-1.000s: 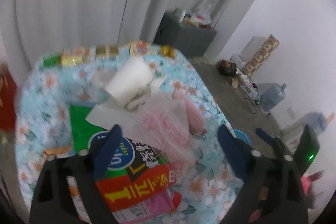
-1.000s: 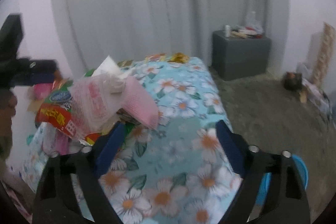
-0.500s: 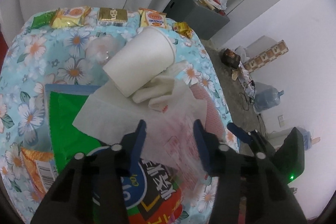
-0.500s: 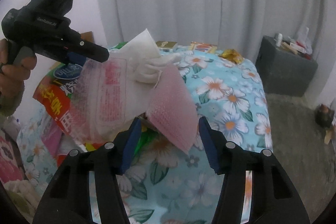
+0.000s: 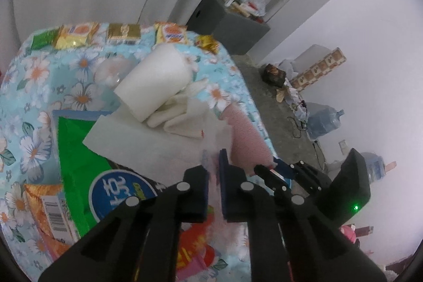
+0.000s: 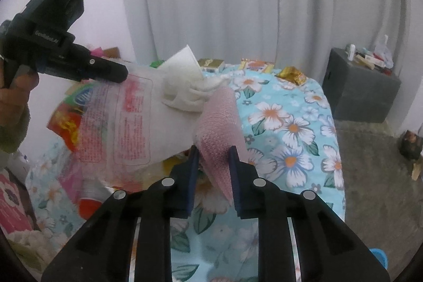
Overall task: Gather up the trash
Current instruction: 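Reach the right tool into the pile and grasp the pink wrapper, then carry the pink wrapper over the blue wastebasket and open the right tool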
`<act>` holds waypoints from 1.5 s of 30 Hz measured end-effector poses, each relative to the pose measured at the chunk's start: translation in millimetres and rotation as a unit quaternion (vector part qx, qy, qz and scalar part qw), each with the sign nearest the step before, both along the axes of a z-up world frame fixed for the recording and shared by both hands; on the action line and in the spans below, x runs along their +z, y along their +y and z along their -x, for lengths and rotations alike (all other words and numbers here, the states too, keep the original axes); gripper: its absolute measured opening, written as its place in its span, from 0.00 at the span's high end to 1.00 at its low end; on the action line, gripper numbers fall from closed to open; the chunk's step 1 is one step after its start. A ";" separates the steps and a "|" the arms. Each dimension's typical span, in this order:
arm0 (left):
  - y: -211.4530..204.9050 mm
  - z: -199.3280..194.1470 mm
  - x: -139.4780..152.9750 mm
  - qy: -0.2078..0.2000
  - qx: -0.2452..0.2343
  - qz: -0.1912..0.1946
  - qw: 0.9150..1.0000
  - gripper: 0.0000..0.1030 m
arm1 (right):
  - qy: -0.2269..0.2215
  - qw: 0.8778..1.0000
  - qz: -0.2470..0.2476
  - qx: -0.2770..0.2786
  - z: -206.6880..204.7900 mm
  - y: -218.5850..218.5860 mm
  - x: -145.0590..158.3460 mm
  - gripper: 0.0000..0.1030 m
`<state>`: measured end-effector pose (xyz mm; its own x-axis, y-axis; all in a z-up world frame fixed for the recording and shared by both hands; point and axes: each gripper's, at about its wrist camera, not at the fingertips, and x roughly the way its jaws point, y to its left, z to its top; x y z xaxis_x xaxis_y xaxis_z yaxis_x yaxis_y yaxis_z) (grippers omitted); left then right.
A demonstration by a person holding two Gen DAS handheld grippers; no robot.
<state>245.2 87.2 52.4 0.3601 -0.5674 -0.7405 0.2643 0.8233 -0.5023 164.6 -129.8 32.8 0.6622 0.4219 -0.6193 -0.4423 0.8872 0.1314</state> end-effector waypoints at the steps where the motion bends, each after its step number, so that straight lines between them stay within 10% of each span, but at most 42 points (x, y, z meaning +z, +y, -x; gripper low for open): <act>1: -0.2 5.9 7.3 -0.012 -0.003 0.001 1.000 0.94 | 0.000 1.000 -0.006 -0.004 3.1 -3.0 2.9 0.81; 19: -80.3 98.7 77.3 -0.165 -0.086 0.044 0.982 0.95 | -0.035 0.977 -0.117 -0.177 112.4 -104.1 50.7 0.82; 24: -171.8 95.5 61.5 -0.157 -0.146 0.060 0.975 0.95 | -0.038 0.949 -0.114 -0.291 149.7 -168.3 41.5 0.82; 33: -384.8 65.6 -22.6 -0.066 -0.270 0.047 0.959 0.95 | 0.037 0.863 -0.120 -0.489 164.0 -304.0 -40.2 0.82; 43: -545.1 41.7 -140.3 -0.029 -0.329 -0.042 0.943 0.93 | 0.131 0.793 -0.174 -0.569 125.7 -413.0 -144.3 0.79; 45: -558.4 38.7 -157.6 -0.031 -0.327 -0.054 0.943 0.80 | 0.149 0.783 -0.185 -0.575 113.4 -432.5 -167.2 0.75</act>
